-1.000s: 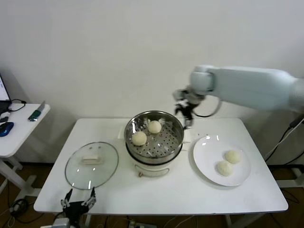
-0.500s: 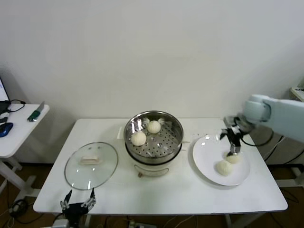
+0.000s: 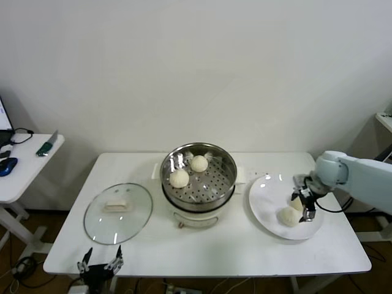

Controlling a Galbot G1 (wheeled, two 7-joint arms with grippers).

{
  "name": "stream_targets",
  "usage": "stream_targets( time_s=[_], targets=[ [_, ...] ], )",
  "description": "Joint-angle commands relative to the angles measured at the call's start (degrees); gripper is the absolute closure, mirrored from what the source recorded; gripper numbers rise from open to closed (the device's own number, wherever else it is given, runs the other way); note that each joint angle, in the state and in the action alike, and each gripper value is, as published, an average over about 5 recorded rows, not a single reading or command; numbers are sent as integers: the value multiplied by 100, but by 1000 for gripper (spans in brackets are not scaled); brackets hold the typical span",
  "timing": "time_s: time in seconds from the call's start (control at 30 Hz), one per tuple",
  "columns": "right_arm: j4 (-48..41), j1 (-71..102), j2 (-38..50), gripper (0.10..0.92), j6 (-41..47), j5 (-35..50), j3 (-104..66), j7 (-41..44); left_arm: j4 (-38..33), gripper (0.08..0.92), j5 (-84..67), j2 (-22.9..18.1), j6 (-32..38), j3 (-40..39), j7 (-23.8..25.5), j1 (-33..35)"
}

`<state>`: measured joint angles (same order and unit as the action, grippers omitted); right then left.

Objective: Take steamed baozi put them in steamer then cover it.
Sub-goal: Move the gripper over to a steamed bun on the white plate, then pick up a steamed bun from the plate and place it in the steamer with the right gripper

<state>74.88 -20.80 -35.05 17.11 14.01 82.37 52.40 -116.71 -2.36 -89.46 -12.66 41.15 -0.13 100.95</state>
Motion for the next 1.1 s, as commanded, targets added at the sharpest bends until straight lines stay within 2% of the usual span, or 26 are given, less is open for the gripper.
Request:
stream_targets(
  time_s=[0.03,0.37,0.73,0.93,1.1],
  targets=[
    [-256,823,-104,203,48,-266,-646,-112,3,177,1,18,5,0,-4,11],
    [-385,971,-164,216,48,-353,-880,-224,5,177,34,10,10,-44,-4,-2],
    [-327,753,-126,405,-59,-317,-810,-5,6,177,38,-4,19,-41,-20,5],
    [-194,-617,-123,414,-561,-39,-147,409,17,177,44,0,26,-31,-29,19],
    [-12,-2524,-587,412,-1576,339,869,669,33,177,72,-11,24,-44,-29,5]
  ],
)
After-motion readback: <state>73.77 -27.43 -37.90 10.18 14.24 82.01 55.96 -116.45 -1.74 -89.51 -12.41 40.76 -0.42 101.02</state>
